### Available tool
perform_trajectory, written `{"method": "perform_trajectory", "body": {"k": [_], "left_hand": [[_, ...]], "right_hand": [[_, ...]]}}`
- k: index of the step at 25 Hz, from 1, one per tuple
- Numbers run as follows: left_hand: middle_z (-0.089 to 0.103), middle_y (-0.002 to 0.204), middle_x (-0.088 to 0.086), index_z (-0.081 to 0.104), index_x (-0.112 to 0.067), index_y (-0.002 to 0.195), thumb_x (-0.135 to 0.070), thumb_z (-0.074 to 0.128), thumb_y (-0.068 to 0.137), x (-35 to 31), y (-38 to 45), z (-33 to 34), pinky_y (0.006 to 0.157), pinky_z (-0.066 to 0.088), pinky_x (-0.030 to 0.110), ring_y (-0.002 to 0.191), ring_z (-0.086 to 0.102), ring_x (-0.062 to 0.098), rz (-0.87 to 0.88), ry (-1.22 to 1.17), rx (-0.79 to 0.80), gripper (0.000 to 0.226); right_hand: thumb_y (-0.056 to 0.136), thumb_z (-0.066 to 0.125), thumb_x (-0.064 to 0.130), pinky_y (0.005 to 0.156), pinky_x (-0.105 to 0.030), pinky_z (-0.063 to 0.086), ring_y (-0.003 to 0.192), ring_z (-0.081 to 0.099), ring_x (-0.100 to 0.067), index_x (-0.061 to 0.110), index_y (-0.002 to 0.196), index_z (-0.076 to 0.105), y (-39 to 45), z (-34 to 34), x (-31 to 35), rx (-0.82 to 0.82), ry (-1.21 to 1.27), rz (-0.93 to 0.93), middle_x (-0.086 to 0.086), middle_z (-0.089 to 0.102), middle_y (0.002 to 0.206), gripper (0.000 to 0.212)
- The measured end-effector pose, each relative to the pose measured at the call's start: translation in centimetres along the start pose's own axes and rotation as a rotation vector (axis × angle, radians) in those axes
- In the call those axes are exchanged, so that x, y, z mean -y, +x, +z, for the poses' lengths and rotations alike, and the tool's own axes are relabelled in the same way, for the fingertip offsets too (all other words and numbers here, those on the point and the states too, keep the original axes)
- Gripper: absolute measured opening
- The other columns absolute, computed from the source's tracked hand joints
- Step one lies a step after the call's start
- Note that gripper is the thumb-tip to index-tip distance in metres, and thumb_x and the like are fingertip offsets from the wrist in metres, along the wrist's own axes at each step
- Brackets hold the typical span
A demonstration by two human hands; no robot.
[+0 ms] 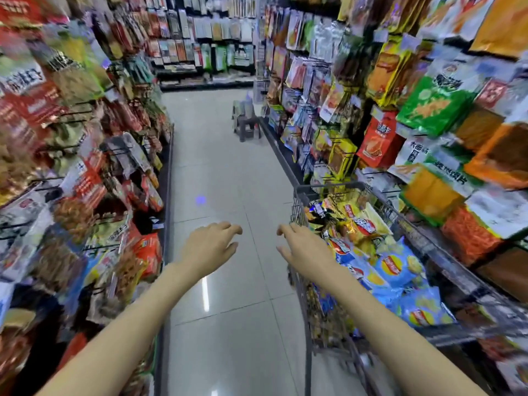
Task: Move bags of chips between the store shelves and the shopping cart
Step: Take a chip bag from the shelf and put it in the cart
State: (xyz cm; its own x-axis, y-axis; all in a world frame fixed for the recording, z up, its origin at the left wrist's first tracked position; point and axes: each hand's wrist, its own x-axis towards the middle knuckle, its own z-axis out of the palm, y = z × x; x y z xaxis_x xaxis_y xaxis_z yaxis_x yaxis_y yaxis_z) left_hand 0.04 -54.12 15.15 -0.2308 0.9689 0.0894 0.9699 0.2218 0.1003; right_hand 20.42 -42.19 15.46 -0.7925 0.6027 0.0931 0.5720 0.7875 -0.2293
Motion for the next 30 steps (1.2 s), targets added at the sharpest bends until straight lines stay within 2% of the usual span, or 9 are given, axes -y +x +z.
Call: {"method": "perform_trajectory", "body": {"k": [6, 12, 16, 19, 22, 25, 27, 30], "left_hand": [[0.059, 0.122, -0.010, 0.054, -0.030, 0.129, -0.038, 0.047, 0.098, 2.0, 12.0, 4.3, 0.083, 0.046, 0.033, 0.112, 0.060, 0.020, 0.080, -0.061, 0.078, 0.032], [0.058, 0.124, -0.008, 0.051, -0.031, 0.131, -0.037, 0.043, 0.100, 3.3, 27.5, 6.8, 0.085, 0.052, 0.035, 0.111, 0.060, 0.020, 0.289, -0.068, 0.145, 0.032], [0.057, 0.126, -0.007, 0.050, -0.031, 0.132, -0.036, 0.042, 0.101, 3.8, 36.4, 8.5, 0.084, 0.050, 0.035, 0.114, 0.059, 0.021, 0.442, -0.047, 0.216, 0.032], [0.059, 0.122, -0.004, 0.050, -0.030, 0.130, -0.036, 0.044, 0.100, 3.3, 40.4, 10.8, 0.081, 0.054, 0.040, 0.111, 0.061, 0.024, 0.527, -0.065, 0.275, 0.031], [0.060, 0.120, -0.003, 0.052, -0.029, 0.131, -0.033, 0.048, 0.098, 1.9, 43.1, 14.3, 0.078, 0.056, 0.042, 0.111, 0.060, 0.025, 0.590, -0.087, 0.371, 0.034], [0.060, 0.120, 0.000, 0.057, -0.025, 0.125, -0.028, 0.052, 0.097, -0.9, 45.1, 17.1, 0.078, 0.055, 0.042, 0.112, 0.058, 0.027, 0.674, -0.169, 0.438, 0.029], [0.058, 0.124, 0.001, 0.059, -0.021, 0.125, -0.027, 0.054, 0.098, -2.5, 45.9, 18.6, 0.079, 0.049, 0.037, 0.115, 0.056, 0.026, 0.697, -0.198, 0.465, 0.028], [0.053, 0.136, 0.000, 0.053, -0.020, 0.136, -0.033, 0.051, 0.100, -4.5, 47.8, 21.3, 0.082, 0.046, 0.035, 0.122, 0.053, 0.024, 0.669, -0.152, 0.560, 0.038]], "right_hand": [[0.099, 0.049, 0.034, 0.072, -0.033, 0.034, 0.111, 0.054, -0.026, 0.018, 0.128, 0.046, 8.0, 1.8, -5.7, 0.061, -0.006, 0.079, -0.003, 0.054, 0.122, 0.034], [0.100, 0.045, 0.037, 0.072, -0.036, 0.038, 0.113, 0.053, -0.028, 0.020, 0.129, 0.044, 16.9, 3.8, -11.8, 0.128, -0.031, 0.300, -0.002, 0.051, 0.126, 0.034], [0.101, 0.045, 0.040, 0.079, -0.041, 0.048, 0.111, 0.054, -0.027, 0.021, 0.127, 0.044, 21.4, 5.0, -15.4, 0.095, 0.045, 0.492, -0.001, 0.054, 0.122, 0.032], [0.102, 0.044, 0.040, 0.081, -0.042, 0.049, 0.111, 0.053, -0.027, 0.019, 0.129, 0.044, 21.4, 6.3, -17.2, 0.096, 0.063, 0.634, -0.003, 0.055, 0.121, 0.035], [0.101, 0.045, 0.039, 0.086, -0.042, 0.047, 0.118, 0.051, -0.029, 0.015, 0.136, 0.042, 19.7, 8.9, -19.1, 0.177, 0.107, 0.766, -0.007, 0.053, 0.126, 0.041], [0.100, 0.050, 0.038, 0.085, -0.040, 0.047, 0.118, 0.053, -0.030, 0.014, 0.129, 0.046, 17.9, 11.1, -21.3, 0.192, 0.200, 0.905, -0.007, 0.054, 0.126, 0.038], [0.099, 0.050, 0.037, 0.081, -0.037, 0.046, 0.116, 0.055, -0.030, 0.013, 0.126, 0.048, 17.1, 12.5, -22.4, 0.225, 0.223, 0.989, -0.008, 0.055, 0.125, 0.036], [0.102, 0.046, 0.039, 0.079, -0.036, 0.045, 0.117, 0.053, -0.031, 0.009, 0.136, 0.040, 17.0, 14.5, -24.7, 0.283, 0.320, 1.104, -0.011, 0.053, 0.129, 0.046]]}}
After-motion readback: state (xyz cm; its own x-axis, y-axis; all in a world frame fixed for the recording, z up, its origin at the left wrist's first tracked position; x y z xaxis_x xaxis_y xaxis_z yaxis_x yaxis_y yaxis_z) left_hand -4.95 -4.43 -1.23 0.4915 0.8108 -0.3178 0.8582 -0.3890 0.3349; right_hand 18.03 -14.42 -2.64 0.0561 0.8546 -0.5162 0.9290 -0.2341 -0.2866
